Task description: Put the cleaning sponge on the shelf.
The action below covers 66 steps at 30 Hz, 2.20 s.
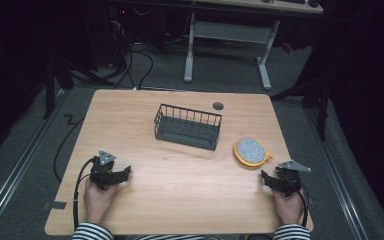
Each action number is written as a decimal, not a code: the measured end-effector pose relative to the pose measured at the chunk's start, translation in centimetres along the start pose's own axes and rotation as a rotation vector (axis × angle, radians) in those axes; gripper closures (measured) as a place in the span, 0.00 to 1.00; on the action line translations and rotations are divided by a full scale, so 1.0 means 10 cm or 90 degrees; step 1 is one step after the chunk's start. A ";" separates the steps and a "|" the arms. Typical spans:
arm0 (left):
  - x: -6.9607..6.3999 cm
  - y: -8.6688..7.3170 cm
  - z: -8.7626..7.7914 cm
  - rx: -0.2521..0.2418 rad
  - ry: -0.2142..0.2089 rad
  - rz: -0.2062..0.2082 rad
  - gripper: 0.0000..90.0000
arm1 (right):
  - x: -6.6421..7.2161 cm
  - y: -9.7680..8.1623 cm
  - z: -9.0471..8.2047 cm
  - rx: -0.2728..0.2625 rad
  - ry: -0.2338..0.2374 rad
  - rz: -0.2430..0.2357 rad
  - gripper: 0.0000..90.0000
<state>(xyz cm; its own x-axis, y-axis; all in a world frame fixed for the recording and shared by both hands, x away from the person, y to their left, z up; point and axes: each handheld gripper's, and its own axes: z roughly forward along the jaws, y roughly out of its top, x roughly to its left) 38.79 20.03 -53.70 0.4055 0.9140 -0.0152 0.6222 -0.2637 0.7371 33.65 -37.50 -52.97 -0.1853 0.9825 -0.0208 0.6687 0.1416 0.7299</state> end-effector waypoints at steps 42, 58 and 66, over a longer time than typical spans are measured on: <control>0.01 0.12 -0.11 0.011 -0.043 -0.023 0.30 | 0.00 0.00 0.00 0.003 0.001 -0.001 0.39; -0.10 0.43 -0.19 0.001 -0.066 -0.014 0.36 | 0.00 0.00 0.00 0.003 0.002 -0.001 0.39; -0.18 0.70 -0.13 0.015 -0.073 0.014 0.39 | 0.00 0.00 0.00 0.002 0.001 -0.001 0.39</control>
<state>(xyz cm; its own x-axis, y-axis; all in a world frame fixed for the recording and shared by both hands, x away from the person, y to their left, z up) 41.51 16.91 -47.63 0.4923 0.8670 -0.0770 0.6269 -0.2918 0.7224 33.71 -37.50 -52.95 -0.1864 0.9822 -0.0208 0.6713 0.1428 0.7273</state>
